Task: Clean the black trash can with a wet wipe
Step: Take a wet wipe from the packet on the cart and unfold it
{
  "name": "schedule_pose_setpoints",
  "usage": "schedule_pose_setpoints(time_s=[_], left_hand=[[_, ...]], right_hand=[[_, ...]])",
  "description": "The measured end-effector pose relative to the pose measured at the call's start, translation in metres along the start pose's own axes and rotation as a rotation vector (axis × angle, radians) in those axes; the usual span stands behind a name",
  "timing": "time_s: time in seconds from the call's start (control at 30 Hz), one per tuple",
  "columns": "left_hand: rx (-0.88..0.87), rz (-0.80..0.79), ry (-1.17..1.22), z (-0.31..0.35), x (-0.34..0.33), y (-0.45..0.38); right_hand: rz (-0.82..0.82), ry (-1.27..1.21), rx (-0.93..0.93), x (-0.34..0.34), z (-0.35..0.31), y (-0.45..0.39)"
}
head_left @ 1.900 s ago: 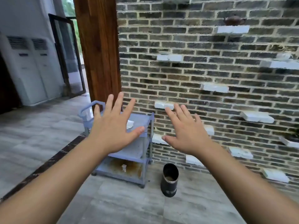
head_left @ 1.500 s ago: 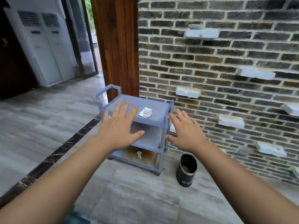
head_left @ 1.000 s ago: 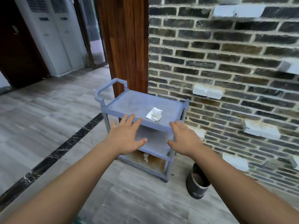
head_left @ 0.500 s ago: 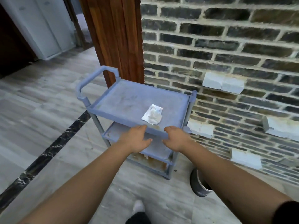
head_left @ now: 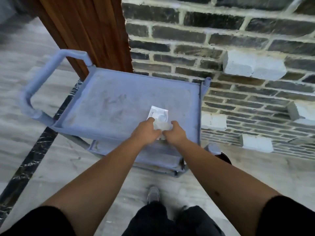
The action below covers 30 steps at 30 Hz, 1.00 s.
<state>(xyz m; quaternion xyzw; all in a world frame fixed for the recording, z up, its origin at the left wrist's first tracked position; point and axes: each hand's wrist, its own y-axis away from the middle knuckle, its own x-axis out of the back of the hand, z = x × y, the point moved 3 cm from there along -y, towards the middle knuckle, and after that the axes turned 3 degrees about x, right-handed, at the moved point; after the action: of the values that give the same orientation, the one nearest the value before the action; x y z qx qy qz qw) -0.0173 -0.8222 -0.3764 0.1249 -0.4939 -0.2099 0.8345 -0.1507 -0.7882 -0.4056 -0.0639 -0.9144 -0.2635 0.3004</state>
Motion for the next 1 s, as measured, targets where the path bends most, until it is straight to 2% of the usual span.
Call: schedule_pose_setpoints(time_s=[0.2, 0.37, 0.47, 0.63, 0.73, 0.9, 1.0], left_hand=[[0.055, 0.028, 0.123, 0.002, -0.021, -0.033], [0.097, -0.010, 0.181, -0.008, -0.029, -0.037], [0.095, -0.078, 0.333, -0.018, -0.031, -0.022], [0.019, -0.126, 0.549, -0.025, -0.023, 0.013], [-0.023, -0.139, 0.622, -0.011, -0.014, 0.020], [-0.176, -0.177, 0.644, 0.033, -0.003, 0.026], [-0.294, -0.196, 0.614, 0.061, -0.003, 0.031]], right_hand=[[0.122, -0.110, -0.160, -0.013, 0.014, -0.034], [0.139, -0.098, -0.082, -0.010, 0.012, -0.031], [0.125, -0.202, -0.042, -0.007, 0.013, -0.010], [0.004, -0.601, -0.106, -0.003, 0.024, 0.032], [-0.071, -0.834, -0.070, 0.013, 0.025, 0.052], [-0.090, -0.907, 0.003, 0.065, 0.027, 0.081], [-0.026, -0.770, 0.098, 0.099, 0.030, 0.097]])
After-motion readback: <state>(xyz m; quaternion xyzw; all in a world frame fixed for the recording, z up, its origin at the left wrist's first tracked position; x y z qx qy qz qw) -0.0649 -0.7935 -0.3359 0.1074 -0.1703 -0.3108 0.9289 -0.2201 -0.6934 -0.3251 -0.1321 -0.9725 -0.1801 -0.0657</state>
